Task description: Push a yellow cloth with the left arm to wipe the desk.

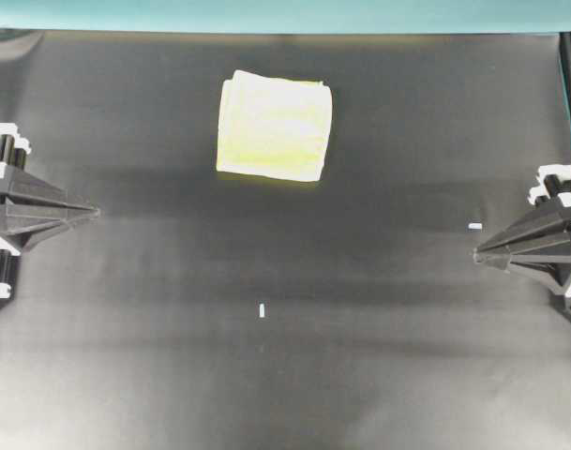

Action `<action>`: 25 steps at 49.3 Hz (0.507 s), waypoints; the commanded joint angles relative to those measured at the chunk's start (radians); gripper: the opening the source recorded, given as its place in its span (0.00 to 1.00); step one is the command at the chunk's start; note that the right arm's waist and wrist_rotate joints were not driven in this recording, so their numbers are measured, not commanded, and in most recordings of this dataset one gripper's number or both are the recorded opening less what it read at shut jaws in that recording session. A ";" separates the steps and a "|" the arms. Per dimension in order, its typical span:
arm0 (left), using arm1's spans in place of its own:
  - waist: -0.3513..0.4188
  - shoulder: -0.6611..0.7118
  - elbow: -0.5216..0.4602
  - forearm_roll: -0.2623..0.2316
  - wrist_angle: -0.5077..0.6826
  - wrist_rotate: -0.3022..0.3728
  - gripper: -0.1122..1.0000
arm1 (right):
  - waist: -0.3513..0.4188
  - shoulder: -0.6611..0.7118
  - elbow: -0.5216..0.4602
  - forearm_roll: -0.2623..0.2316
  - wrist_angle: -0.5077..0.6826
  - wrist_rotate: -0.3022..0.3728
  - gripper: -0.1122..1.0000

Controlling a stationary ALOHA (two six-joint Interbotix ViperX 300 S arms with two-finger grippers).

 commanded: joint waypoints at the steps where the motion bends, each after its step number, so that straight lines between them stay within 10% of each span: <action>1: 0.000 0.044 -0.011 0.043 0.011 -0.002 0.15 | 0.000 0.009 -0.008 0.002 -0.008 0.000 0.13; 25: 0.218 0.489 -0.120 0.043 -0.077 0.006 0.10 | 0.002 0.038 0.003 0.012 0.002 0.000 0.10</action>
